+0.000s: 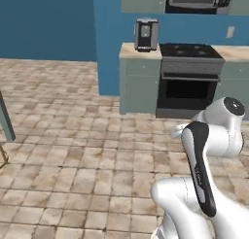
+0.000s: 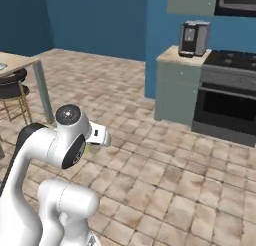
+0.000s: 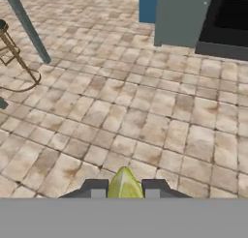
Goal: Take the lemon wedge from the fridge and place it on the plate with fish on the dining counter.
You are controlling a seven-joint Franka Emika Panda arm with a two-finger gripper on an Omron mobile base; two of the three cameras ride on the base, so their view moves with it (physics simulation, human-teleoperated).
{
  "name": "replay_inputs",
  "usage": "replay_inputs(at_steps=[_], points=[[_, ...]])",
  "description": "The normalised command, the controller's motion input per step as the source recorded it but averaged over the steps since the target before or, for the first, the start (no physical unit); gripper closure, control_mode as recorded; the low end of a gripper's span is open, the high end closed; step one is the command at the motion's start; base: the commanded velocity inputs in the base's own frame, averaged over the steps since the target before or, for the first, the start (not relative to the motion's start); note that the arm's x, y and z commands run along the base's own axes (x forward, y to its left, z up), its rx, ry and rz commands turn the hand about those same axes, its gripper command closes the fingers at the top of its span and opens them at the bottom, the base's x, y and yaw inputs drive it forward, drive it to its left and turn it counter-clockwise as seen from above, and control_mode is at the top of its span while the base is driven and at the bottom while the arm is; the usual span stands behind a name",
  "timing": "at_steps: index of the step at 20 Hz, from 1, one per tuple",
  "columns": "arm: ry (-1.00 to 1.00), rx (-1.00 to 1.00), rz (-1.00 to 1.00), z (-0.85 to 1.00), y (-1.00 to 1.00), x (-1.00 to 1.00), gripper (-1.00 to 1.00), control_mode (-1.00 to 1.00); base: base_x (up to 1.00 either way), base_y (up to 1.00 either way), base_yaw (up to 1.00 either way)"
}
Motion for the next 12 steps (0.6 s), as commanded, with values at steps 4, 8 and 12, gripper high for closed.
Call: replay_inputs(at_steps=[4,8,12], points=[[0.00,0.00,0.00,0.00,0.00,0.00,1.00,1.00,-0.09,0.00,0.97],[0.00,0.00,0.00,0.00,0.00,0.00,1.00,1.00,-0.01,0.00,0.92],[0.00,0.00,0.00,0.00,0.00,0.00,1.00,1.00,0.56,0.00,0.72]])
